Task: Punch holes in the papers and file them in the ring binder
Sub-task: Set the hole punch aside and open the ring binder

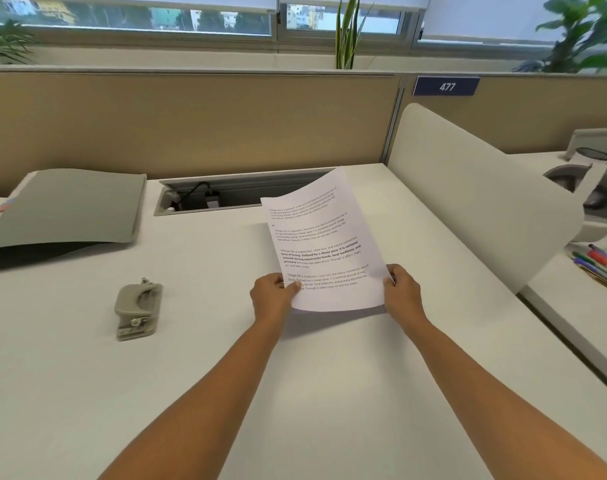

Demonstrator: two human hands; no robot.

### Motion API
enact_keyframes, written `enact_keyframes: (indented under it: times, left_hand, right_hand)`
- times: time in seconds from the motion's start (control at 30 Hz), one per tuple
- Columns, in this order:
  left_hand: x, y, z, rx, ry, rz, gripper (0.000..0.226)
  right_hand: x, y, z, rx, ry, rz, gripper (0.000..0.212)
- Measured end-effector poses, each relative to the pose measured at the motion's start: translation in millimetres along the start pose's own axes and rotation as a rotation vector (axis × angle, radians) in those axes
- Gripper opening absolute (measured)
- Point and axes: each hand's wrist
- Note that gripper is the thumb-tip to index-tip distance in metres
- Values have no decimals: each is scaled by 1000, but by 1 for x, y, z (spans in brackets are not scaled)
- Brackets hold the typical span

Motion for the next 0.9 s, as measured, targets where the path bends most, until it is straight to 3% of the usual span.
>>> enact_keyframes:
  times: [0.43,0.9]
  left_hand:
    - [-153,-17,63,-15,-146,-65,32]
    - [-184,-19,85,9,-509,-75,34]
  right_hand:
    - [103,-96,50,-85,78,136,39]
    - [109,-119,57,-82,163,274,41]
Point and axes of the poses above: each hand's wrist, its own y-axis away from the middle knuckle, its own x-axis out of the back of the hand, z = x × y, and after that the axes turned 13 degrees about -y, right-handed
